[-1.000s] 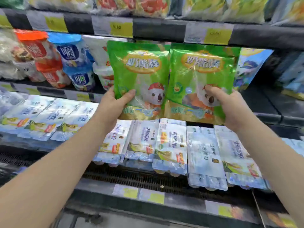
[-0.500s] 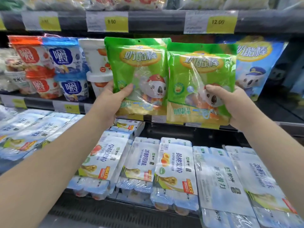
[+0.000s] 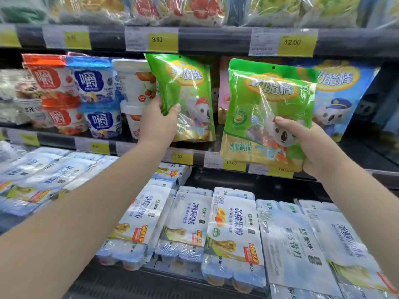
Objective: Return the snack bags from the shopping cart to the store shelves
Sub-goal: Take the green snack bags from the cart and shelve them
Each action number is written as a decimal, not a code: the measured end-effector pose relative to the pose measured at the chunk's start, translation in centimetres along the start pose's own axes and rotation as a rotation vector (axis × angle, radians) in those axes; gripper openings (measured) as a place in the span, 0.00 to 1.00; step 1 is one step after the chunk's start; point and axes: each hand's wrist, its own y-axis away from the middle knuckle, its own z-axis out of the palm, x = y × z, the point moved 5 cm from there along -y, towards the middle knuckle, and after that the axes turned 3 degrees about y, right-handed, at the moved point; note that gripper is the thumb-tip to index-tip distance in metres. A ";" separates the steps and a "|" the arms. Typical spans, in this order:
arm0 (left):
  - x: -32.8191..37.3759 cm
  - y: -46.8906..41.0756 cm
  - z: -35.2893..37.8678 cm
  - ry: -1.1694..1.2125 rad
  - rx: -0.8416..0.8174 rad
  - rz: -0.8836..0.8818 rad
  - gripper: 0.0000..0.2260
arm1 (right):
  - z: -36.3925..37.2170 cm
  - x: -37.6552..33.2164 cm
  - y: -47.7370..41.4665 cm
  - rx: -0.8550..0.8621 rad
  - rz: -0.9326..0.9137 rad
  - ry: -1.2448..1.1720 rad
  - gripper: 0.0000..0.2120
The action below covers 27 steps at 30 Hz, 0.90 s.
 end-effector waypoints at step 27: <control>-4.0 -8.0 7.7 0.076 -0.040 -0.066 0.15 | -0.7 0.4 -1.2 -0.084 -0.076 -0.126 0.20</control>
